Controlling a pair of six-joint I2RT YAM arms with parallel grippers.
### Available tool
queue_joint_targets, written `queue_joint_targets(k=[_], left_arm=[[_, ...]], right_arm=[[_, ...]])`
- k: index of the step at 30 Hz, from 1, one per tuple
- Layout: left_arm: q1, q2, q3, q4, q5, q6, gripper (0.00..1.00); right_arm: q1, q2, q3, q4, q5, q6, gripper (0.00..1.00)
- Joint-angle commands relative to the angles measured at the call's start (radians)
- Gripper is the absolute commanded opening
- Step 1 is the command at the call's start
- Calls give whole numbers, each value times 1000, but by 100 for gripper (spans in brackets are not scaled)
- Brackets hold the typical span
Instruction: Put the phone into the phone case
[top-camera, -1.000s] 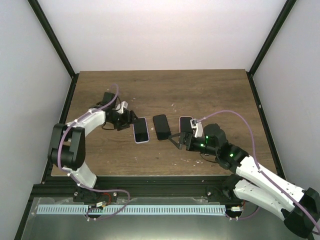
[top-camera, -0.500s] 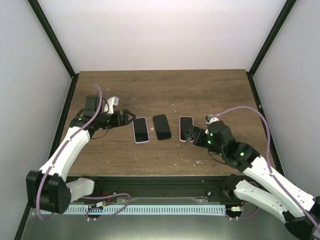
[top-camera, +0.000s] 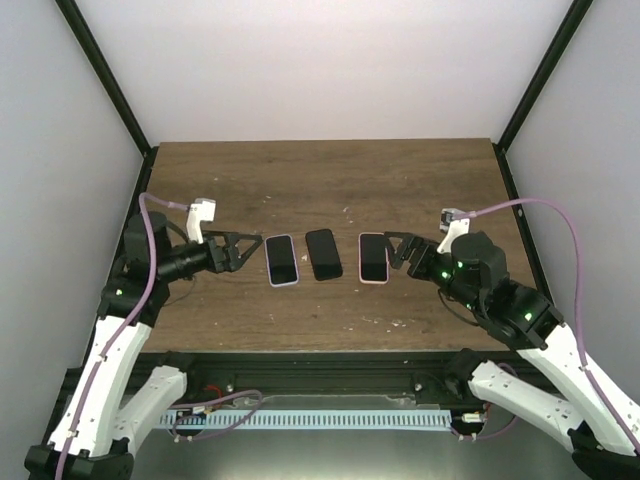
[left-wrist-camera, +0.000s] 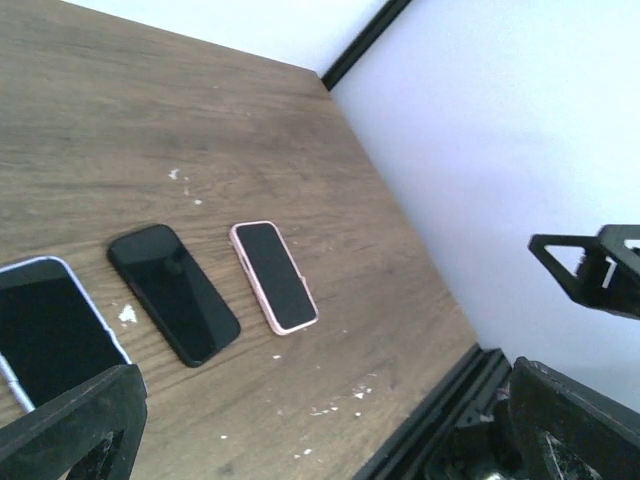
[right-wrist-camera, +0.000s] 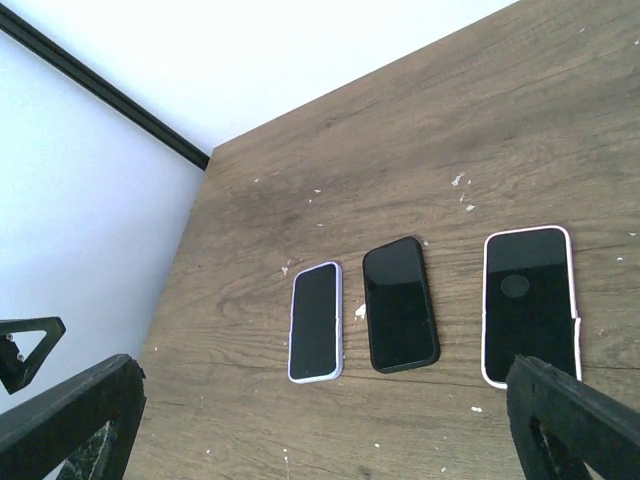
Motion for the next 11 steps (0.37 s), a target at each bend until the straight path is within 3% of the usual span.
queue_joint_targets(k=[1, 11], left_arm=[[3, -7, -4, 14, 94, -49, 100], [2, -53, -92, 109, 166, -124, 100]], right_arm=[[-5, -24, 36, -32, 22, -31, 100], [-5, -75, -29, -20, 2, 7, 100]])
